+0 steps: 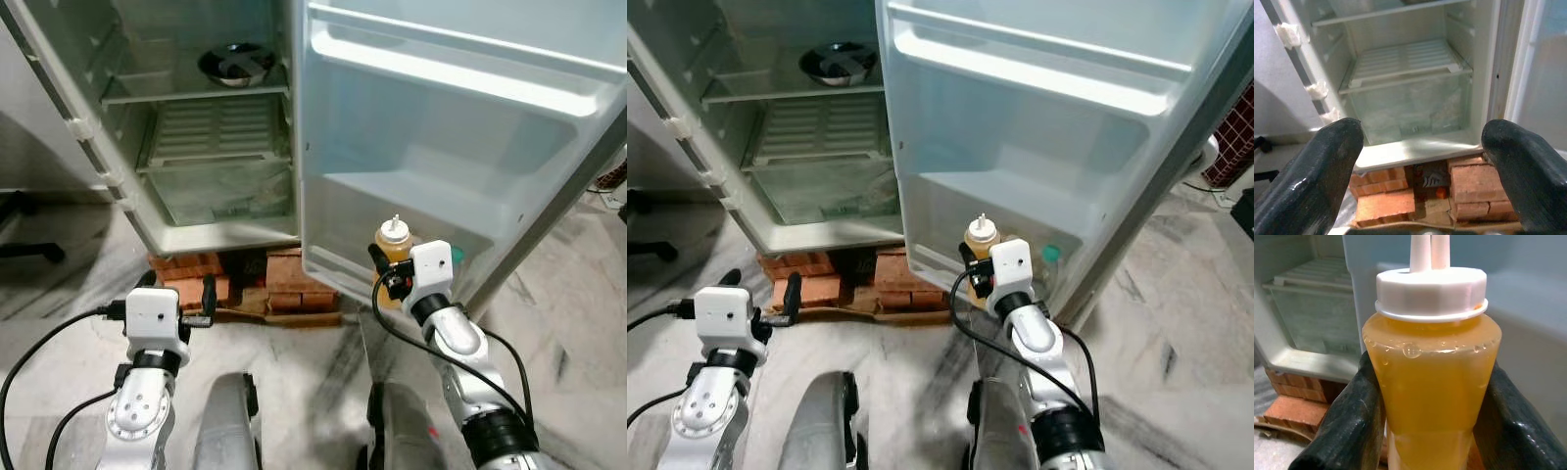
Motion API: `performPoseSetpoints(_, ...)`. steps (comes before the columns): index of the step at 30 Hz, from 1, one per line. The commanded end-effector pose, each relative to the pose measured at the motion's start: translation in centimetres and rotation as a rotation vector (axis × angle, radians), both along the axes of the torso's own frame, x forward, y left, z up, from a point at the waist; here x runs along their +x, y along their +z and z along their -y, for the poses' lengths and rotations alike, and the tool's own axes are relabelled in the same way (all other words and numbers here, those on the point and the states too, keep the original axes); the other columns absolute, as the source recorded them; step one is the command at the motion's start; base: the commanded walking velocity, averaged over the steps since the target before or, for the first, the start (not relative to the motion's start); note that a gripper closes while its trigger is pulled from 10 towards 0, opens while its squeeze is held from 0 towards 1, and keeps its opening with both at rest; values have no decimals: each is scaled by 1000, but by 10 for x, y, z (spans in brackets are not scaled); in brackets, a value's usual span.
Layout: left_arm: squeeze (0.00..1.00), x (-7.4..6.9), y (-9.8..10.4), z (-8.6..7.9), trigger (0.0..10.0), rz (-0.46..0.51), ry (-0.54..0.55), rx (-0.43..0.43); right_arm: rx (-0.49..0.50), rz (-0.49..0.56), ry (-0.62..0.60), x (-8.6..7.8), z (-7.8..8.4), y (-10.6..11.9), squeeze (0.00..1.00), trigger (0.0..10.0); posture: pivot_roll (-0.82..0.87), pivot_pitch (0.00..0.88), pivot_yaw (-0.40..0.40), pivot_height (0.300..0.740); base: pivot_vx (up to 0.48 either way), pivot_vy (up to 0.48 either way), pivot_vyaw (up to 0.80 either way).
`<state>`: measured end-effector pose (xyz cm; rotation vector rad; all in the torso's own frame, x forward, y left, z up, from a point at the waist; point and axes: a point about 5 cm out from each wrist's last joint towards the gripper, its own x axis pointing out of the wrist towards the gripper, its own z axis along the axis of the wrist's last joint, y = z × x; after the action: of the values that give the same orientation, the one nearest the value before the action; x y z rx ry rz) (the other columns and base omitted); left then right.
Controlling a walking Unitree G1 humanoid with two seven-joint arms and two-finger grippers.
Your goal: Restocking fridge
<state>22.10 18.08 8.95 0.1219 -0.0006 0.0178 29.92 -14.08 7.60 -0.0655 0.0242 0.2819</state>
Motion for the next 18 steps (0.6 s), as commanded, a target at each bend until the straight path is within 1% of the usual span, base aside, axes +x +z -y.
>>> performPoseSetpoints(1,0,-1,-1,-2,10000,-6,2,3,4,13,10,1,-2,2,0,10000,39,100,19,618,319,0,0)
performPoseSetpoints(15,0,-4,-2,0,10000,-12,-1,4,14,9,27,-1,-2,0,0,10000,38,114,16,618,290,0,0)
performPoseSetpoints(18,0,-3,-2,2,10000,-12,1,3,17,8,33,-1,-2,1,0,10000,38,116,14,618,0,0,0)
